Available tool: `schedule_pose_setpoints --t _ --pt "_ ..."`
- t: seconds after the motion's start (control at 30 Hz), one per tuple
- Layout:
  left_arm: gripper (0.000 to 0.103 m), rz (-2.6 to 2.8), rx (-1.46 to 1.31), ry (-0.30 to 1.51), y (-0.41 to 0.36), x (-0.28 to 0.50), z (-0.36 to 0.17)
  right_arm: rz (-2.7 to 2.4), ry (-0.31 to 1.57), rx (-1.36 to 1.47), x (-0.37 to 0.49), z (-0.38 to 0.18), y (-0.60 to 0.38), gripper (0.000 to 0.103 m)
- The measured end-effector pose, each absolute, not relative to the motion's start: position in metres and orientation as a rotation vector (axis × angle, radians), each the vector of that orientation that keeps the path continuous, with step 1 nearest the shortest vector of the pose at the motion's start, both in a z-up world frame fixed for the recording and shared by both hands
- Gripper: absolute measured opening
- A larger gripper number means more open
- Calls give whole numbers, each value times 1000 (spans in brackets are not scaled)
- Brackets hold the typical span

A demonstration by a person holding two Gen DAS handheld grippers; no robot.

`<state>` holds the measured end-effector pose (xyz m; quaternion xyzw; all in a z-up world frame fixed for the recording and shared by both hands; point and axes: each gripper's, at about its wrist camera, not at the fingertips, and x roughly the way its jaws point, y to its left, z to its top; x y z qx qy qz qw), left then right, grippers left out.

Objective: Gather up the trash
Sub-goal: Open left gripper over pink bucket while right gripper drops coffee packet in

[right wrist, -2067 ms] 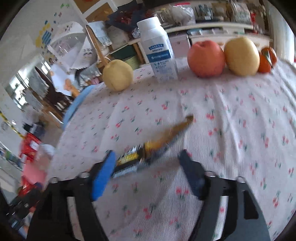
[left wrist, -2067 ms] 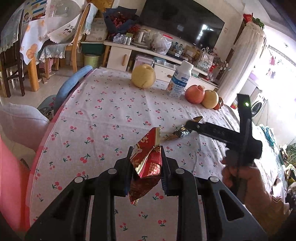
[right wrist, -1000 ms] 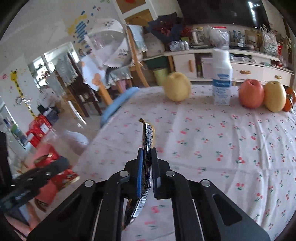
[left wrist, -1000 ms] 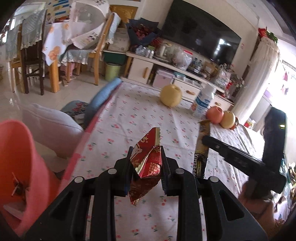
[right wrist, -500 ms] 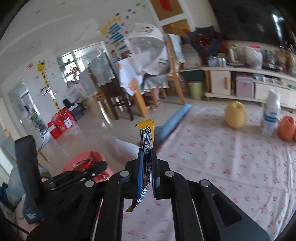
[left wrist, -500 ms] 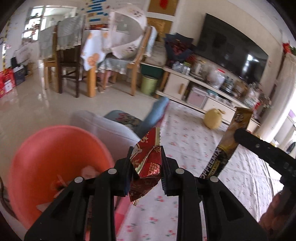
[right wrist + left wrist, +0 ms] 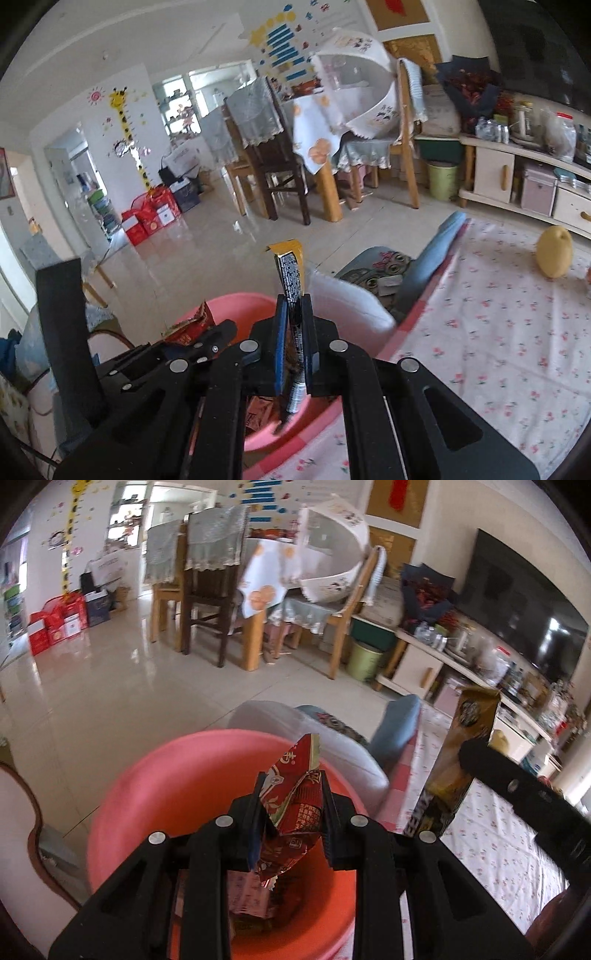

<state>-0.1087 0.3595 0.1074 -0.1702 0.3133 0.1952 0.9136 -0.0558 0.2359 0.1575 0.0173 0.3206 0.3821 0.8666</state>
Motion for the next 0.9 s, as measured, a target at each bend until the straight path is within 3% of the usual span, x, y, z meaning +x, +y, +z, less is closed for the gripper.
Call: schedule_pose_setpoints --t 0.13,0.23,0.57,0.63,0.77,0.9 --pt "29 476 -326 668 371 -110 104 805 713 -18 -57 134 258 8" --pt "36 500 -323 677 376 -109 103 824 734 -25 -57 118 263 8" --pt "37 515 -306 712 373 -108 97 844 808 28 -40 92 251 10" --pt "42 523 -315 717 374 -106 96 854 819 33 -37 92 251 11" --pt "63 584 -301 705 375 -112 99 877 808 17 -43 94 261 11" --pt "67 666 -345 680 391 -122 101 926 807 -41 -55 92 282 10"
